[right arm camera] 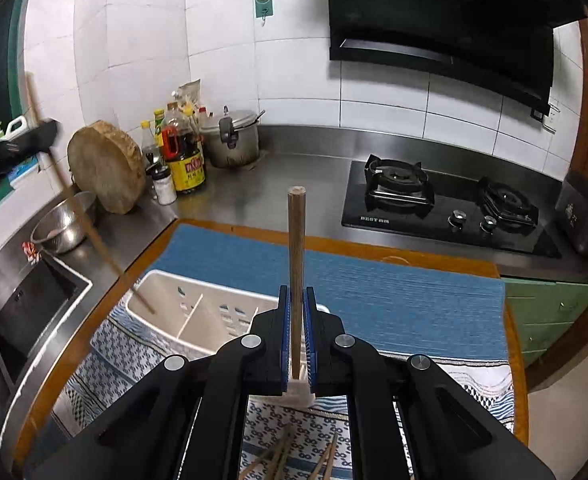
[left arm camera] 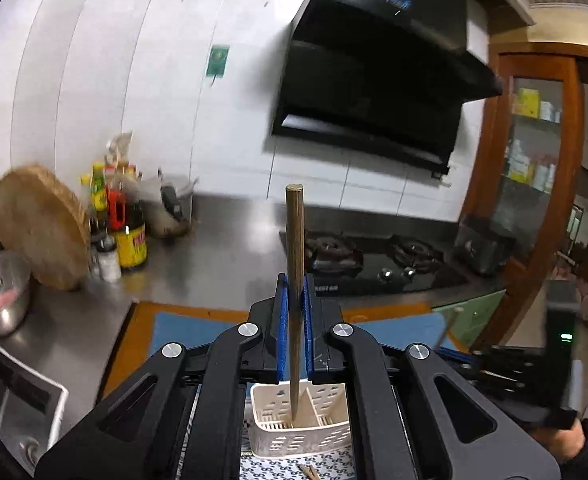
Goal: Organize utensils
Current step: 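Lower the left tool's chopstick into the holder and open while the right tool releases its own, then move both open tools back down to the loose chopsticks on the cloth, then close the left tool on a chopstick and lift while the right tool grasps another, then carry the left tool's chopstick over the holder while the right tool drops its chopstick in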
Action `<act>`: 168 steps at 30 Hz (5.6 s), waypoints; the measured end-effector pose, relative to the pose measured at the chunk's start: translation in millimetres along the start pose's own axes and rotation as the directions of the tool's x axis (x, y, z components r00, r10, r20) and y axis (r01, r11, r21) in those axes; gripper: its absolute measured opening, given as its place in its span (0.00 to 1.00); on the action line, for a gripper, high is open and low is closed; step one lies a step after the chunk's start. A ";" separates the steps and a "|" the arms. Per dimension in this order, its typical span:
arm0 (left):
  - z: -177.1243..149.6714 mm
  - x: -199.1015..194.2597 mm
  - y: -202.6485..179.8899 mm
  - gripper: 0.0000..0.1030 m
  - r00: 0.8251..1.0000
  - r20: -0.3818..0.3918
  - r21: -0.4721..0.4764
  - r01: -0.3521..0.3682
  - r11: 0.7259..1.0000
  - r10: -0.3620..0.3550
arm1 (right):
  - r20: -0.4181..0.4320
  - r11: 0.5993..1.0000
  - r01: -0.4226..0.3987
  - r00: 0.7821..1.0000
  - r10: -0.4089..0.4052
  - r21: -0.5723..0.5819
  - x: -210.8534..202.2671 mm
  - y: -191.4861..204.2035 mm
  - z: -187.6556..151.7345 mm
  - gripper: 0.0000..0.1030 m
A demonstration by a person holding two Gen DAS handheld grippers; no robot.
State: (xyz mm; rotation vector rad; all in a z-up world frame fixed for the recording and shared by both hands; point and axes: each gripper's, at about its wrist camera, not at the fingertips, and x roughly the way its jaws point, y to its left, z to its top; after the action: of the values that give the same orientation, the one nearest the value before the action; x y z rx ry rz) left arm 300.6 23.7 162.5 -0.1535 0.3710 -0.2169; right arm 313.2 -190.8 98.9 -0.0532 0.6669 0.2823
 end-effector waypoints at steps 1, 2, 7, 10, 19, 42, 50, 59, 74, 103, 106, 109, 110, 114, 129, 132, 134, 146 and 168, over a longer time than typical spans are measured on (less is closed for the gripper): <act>-4.5 7.3 4.2 0.05 1.000 -0.014 -0.017 -0.003 1.000 0.003 | -0.001 1.000 0.000 1.000 0.000 -0.006 0.5 0.1 -2.4 0.06; -9.6 14.0 6.6 0.05 1.000 -0.031 -0.021 -0.003 1.000 0.002 | -0.003 1.000 -0.001 1.000 0.001 -0.007 1.2 -0.1 -4.3 0.06; -30.8 37.1 10.9 0.06 0.994 -0.109 -0.007 -0.009 1.000 0.008 | -0.011 1.000 -0.003 1.000 0.003 -0.002 3.8 -2.4 -12.5 0.07; -38.5 44.6 13.5 0.06 0.990 -0.138 -0.002 -0.023 1.000 0.022 | -0.011 1.000 -0.012 1.000 0.012 0.009 2.7 -5.7 -14.0 0.12; -37.1 31.9 7.0 0.17 0.990 -0.139 0.027 -0.031 0.999 0.035 | 0.063 1.000 0.006 0.998 -0.006 -0.001 -44.3 -7.3 -19.4 0.41; -165.6 -106.4 -8.4 0.64 0.984 -0.168 0.009 -0.060 0.998 0.061 | -0.111 0.994 -0.112 0.988 0.109 -0.013 -81.6 54.1 -222.2 0.41; -204.5 -122.7 15.6 0.64 0.968 -0.205 -0.035 -0.151 0.988 0.141 | -0.178 0.990 -0.139 0.975 0.131 -0.030 -47.3 79.3 -241.2 0.29; -237.1 -128.4 32.2 0.64 0.953 -0.264 -0.094 -0.175 0.980 0.145 | -0.225 0.990 -0.140 0.965 0.133 -0.017 -19.9 87.0 -247.1 0.22; -272.9 -97.3 -3.7 0.59 0.927 -0.375 -0.096 -0.067 0.993 0.026 | -0.224 0.993 -0.118 0.968 0.111 -0.016 -10.5 80.7 -250.6 0.06; -303.1 -25.8 -51.7 0.08 0.853 -0.522 -0.162 -0.100 0.982 0.001 | -0.067 0.984 -0.169 0.983 0.172 0.051 -74.0 52.3 -240.7 0.06; -303.6 -22.9 -51.8 0.07 0.847 -0.531 -0.149 -0.110 0.983 0.014 | -0.068 0.984 -0.170 0.982 0.174 0.053 -74.9 51.3 -242.3 0.06; -302.9 -22.4 -55.5 0.07 0.848 -0.529 -0.116 -0.108 0.987 0.030 | -0.066 0.984 -0.167 0.983 0.170 0.058 -75.2 50.5 -241.8 0.06; -302.3 -22.6 -55.1 0.06 0.848 -0.529 -0.112 -0.106 0.988 0.030 | -0.063 0.985 -0.165 0.984 0.169 0.059 -76.6 50.3 -240.8 0.06; -298.8 -27.5 -50.6 0.05 0.852 -0.522 -0.086 -0.105 0.991 0.045 | -0.041 0.987 -0.154 0.987 0.157 0.050 -85.8 48.6 -232.1 0.06; -247.5 -78.6 -38.5 0.05 0.939 -0.341 0.043 -0.024 0.999 0.037 | 0.026 0.987 -0.159 0.987 0.159 0.027 -106.7 46.5 -178.2 0.06; -246.4 -79.0 -38.8 0.05 0.930 -0.368 0.051 0.018 0.999 0.003 | 0.034 0.987 -0.160 0.987 0.160 0.011 -109.6 51.4 -169.1 0.06; -248.5 -79.8 -38.9 0.05 0.921 -0.389 0.080 0.021 0.997 0.011 | 0.038 0.987 -0.159 0.987 0.159 0.002 -110.9 54.2 -165.6 0.06; -266.9 -70.6 -31.9 0.05 0.859 -0.508 0.169 0.038 0.985 0.054 | 0.041 0.987 -0.156 0.987 0.157 -0.027 -111.4 61.8 -157.5 0.06; -201.1 -73.2 -22.3 0.05 0.924 -0.380 0.163 0.032 0.986 0.033 | 0.100 0.993 -0.111 0.988 0.114 -0.038 -118.3 31.8 -66.3 0.06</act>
State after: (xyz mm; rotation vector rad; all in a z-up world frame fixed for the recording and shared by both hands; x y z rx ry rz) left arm 154.7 -2.3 6.6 0.0574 0.7398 -0.2773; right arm 175.9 -198.0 121.1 -0.0321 0.5643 0.4023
